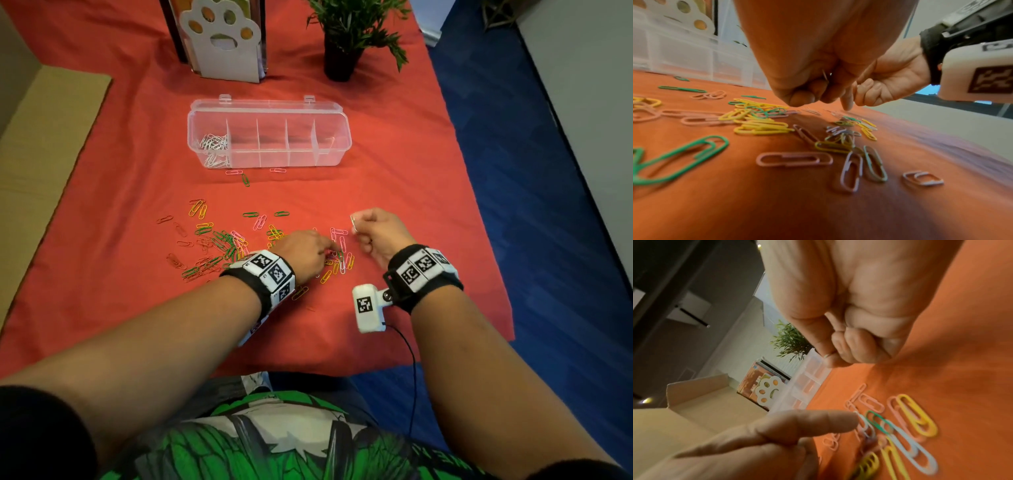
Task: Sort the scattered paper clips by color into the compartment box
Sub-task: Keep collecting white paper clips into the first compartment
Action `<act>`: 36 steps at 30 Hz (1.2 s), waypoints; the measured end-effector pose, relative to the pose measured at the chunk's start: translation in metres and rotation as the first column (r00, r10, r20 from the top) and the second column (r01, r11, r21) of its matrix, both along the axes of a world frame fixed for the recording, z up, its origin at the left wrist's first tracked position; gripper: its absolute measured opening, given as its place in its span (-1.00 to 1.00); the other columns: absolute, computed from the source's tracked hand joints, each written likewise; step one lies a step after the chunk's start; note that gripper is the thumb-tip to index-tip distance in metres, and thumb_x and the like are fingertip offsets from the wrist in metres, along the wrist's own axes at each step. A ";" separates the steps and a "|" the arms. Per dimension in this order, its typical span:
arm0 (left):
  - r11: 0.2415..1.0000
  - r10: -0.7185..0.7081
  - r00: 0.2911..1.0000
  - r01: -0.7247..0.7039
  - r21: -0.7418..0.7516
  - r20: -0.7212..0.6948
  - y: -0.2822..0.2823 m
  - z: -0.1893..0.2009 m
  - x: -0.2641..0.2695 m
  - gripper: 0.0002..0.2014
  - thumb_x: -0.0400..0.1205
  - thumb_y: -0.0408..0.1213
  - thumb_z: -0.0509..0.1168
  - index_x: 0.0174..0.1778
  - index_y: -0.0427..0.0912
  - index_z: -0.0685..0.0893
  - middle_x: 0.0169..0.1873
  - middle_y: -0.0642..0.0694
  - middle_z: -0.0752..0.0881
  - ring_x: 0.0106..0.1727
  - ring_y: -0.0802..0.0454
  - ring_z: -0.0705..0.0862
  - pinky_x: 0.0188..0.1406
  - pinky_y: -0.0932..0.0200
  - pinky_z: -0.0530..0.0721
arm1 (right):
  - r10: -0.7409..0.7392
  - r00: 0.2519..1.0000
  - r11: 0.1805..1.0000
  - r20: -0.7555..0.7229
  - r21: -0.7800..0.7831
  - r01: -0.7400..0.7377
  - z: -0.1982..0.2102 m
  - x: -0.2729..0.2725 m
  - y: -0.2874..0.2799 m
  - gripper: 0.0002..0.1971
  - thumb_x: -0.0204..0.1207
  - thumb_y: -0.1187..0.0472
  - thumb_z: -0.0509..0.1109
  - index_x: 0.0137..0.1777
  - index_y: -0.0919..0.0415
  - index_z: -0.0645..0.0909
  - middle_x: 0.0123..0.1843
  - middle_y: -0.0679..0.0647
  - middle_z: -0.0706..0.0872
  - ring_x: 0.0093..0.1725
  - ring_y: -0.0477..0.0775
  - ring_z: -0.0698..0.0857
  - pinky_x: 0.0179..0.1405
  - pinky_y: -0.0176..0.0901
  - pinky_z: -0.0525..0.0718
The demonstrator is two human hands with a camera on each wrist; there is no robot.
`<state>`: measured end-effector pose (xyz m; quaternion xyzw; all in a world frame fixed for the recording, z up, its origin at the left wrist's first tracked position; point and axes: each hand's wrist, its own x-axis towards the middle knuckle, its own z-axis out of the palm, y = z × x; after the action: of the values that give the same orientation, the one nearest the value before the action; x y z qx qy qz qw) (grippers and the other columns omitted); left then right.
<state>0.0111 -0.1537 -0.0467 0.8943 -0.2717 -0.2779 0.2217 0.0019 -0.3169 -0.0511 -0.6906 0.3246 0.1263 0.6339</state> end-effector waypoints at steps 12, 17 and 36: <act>0.999 0.025 0.992 -0.030 0.043 0.120 0.010 -0.005 0.012 -0.75 0.59 -0.10 0.25 0.14 0.03 0.71 0.06 -0.15 0.71 0.16 -0.15 0.65 0.12 0.08 0.57 | 0.258 0.935 0.881 -0.244 -0.338 -0.332 -0.004 -0.035 0.010 -0.83 0.51 0.28 0.26 -0.30 0.10 0.51 -0.36 0.00 0.54 -0.40 0.01 0.48 -0.39 -0.21 0.44; 0.996 -0.077 0.991 0.072 0.050 0.110 -0.008 -0.006 0.013 -0.68 0.63 -0.22 0.22 0.28 0.06 0.66 0.10 -0.18 0.67 0.20 -0.13 0.63 0.13 0.15 0.52 | 0.470 0.833 0.548 -0.293 -0.643 -0.535 -0.005 -0.048 0.028 -0.85 0.45 0.33 0.23 -0.07 0.24 0.62 0.06 0.25 0.71 0.10 0.23 0.66 0.09 -0.11 0.56; 0.955 -0.218 0.952 0.162 0.247 0.216 -0.001 -0.012 0.016 -0.74 0.64 -0.18 0.17 0.13 -0.26 0.60 0.14 -0.24 0.63 0.23 -0.24 0.60 0.20 -0.02 0.55 | 0.412 0.812 0.337 -0.412 -0.759 -0.557 -0.004 -0.031 0.021 -0.66 0.54 0.31 0.18 0.30 0.37 0.45 0.31 0.29 0.50 0.25 0.34 0.63 0.16 0.05 0.61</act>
<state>0.0270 -0.1551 -0.0588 0.9103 -0.3485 -0.2165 0.0556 -0.0295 -0.2956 -0.0552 -0.9621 0.1678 0.1820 0.1146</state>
